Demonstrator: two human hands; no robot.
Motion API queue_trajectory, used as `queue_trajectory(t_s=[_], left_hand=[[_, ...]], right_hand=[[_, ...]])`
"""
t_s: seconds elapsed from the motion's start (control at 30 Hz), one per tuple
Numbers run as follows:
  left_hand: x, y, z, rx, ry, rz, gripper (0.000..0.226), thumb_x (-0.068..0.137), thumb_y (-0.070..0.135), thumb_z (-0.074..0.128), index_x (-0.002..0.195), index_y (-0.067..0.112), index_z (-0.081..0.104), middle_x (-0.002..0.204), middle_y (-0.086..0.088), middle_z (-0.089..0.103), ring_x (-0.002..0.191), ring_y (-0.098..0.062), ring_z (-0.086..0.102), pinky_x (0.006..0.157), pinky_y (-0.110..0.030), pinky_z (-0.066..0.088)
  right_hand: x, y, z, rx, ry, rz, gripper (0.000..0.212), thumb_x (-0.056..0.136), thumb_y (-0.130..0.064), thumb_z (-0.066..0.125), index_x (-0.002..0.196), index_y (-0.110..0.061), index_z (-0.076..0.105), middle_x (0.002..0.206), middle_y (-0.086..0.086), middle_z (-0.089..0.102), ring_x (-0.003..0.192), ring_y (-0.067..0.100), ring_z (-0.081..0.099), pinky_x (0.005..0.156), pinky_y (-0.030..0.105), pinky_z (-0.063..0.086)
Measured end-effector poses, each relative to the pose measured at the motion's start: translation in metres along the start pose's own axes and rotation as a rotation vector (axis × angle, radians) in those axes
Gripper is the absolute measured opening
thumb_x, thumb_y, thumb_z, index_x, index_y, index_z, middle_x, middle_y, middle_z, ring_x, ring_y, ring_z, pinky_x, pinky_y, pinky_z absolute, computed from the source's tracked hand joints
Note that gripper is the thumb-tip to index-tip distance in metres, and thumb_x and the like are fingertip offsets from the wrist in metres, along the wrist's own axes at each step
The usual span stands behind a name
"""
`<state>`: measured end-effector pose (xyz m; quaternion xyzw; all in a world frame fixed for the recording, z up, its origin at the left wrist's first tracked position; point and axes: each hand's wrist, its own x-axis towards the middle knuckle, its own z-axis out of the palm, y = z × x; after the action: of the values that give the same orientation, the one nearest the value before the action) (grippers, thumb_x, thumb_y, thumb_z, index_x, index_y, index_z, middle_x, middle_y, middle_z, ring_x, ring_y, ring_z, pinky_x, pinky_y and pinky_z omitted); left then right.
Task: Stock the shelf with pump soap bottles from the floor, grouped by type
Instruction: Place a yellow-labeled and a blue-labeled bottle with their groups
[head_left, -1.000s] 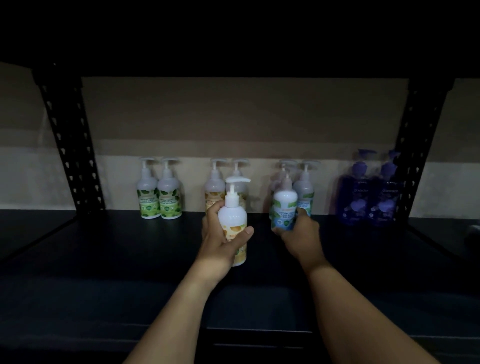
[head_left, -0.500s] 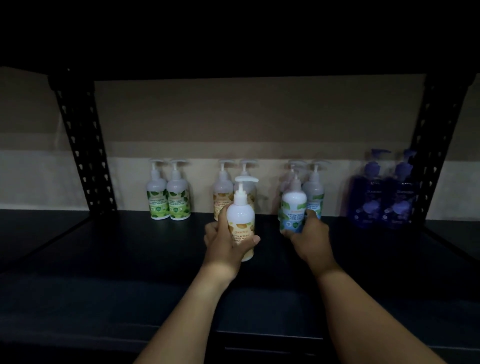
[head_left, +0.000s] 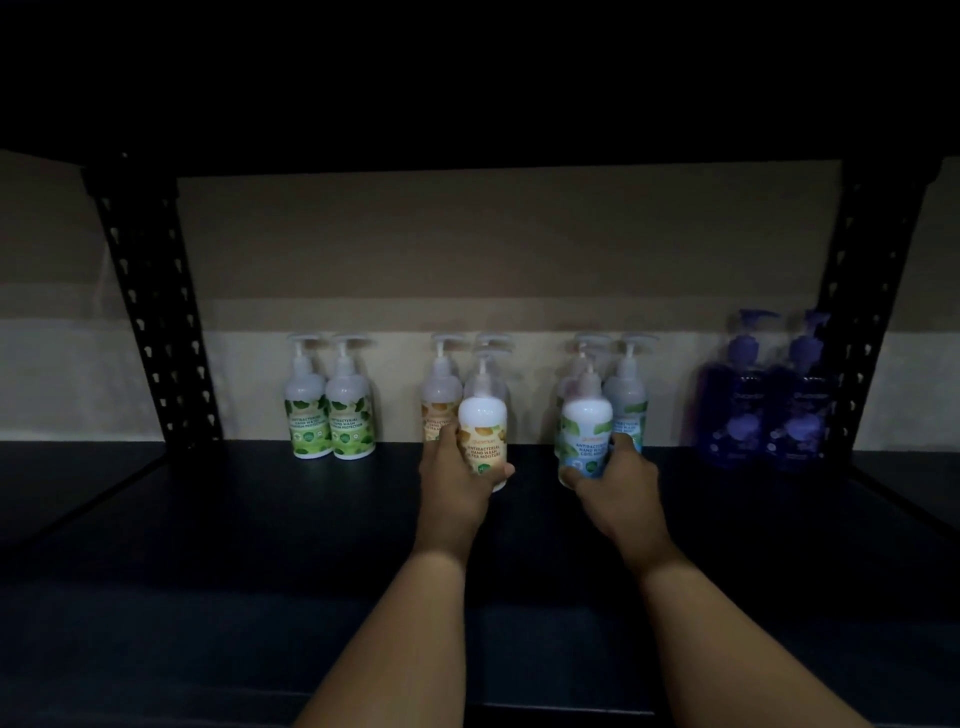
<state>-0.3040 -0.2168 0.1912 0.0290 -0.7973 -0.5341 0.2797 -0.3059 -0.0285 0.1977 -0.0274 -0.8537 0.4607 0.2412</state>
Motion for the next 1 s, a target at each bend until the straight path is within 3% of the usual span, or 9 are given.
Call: queue_trajectory(t_s=[0.47,0.6,0.67,0.73,0.83,0.9,1.0], left_hand=[[0.004,0.001,0.005,0.181,0.024,0.021,0.075,0.073,0.022,0.094,0.137,0.007,0.057,0.126,-0.015,0.064,0.117,-0.031,0.061,0.099,-0.039,0.052],[0.006,-0.005,0.006,0.101,-0.006,-0.005,0.107,0.063,0.033,0.097,0.151,0.015,0.039,0.142,-0.015,0.052,0.127,-0.034,0.055,0.107,-0.05,0.05],[0.001,-0.002,0.005,0.078,0.035,0.036,0.122,0.061,0.036,0.097,0.16,0.021,0.027,0.149,-0.016,0.041,0.135,-0.034,0.044,0.118,-0.048,0.04],[-0.011,0.013,0.002,0.102,0.155,0.149,0.111,0.077,0.032,0.09,0.163,0.019,0.022,0.149,-0.015,0.036,0.138,-0.03,0.032,0.119,-0.034,0.026],[-0.022,0.045,0.0,0.097,0.252,0.557,0.061,0.1,0.029,0.064,0.154,0.012,0.04,0.145,-0.012,0.047,0.136,-0.026,0.04,0.116,-0.033,0.031],[-0.015,0.065,0.005,0.063,0.096,0.68,0.043,0.106,0.021,0.055,0.147,0.009,0.049,0.143,-0.009,0.054,0.135,-0.02,0.047,0.116,-0.025,0.034],[0.004,0.108,0.013,0.116,-0.108,0.692,0.039,0.108,0.016,0.052,0.147,0.009,0.054,0.146,-0.009,0.057,0.135,-0.019,0.052,0.112,-0.012,0.031]], right_hand=[[-0.002,-0.004,-0.001,-0.007,-0.013,0.01,0.055,0.08,-0.027,0.086,0.122,-0.006,0.059,0.119,0.014,0.069,0.108,0.031,0.068,0.093,0.043,0.057],[-0.003,-0.005,-0.001,-0.009,-0.012,0.016,0.055,0.08,-0.027,0.086,0.123,-0.006,0.058,0.119,0.014,0.069,0.108,0.031,0.068,0.093,0.044,0.057],[-0.003,-0.005,-0.001,-0.009,-0.005,0.014,0.056,0.079,-0.028,0.086,0.123,-0.006,0.058,0.12,0.015,0.069,0.109,0.032,0.068,0.093,0.045,0.057],[-0.003,-0.006,-0.001,-0.012,-0.002,0.012,0.058,0.079,-0.028,0.087,0.124,-0.006,0.058,0.121,0.015,0.069,0.11,0.032,0.067,0.094,0.045,0.057],[-0.004,-0.007,-0.002,0.009,-0.008,0.023,0.059,0.078,-0.029,0.087,0.124,-0.007,0.057,0.121,0.014,0.069,0.109,0.031,0.068,0.093,0.044,0.057],[-0.004,-0.008,-0.002,0.013,-0.01,0.018,0.057,0.08,-0.028,0.086,0.124,-0.008,0.057,0.12,0.014,0.069,0.108,0.03,0.068,0.092,0.043,0.058],[-0.005,-0.008,-0.001,0.032,-0.016,0.02,0.055,0.081,-0.027,0.085,0.125,-0.009,0.055,0.118,0.013,0.068,0.104,0.029,0.068,0.089,0.043,0.059]])
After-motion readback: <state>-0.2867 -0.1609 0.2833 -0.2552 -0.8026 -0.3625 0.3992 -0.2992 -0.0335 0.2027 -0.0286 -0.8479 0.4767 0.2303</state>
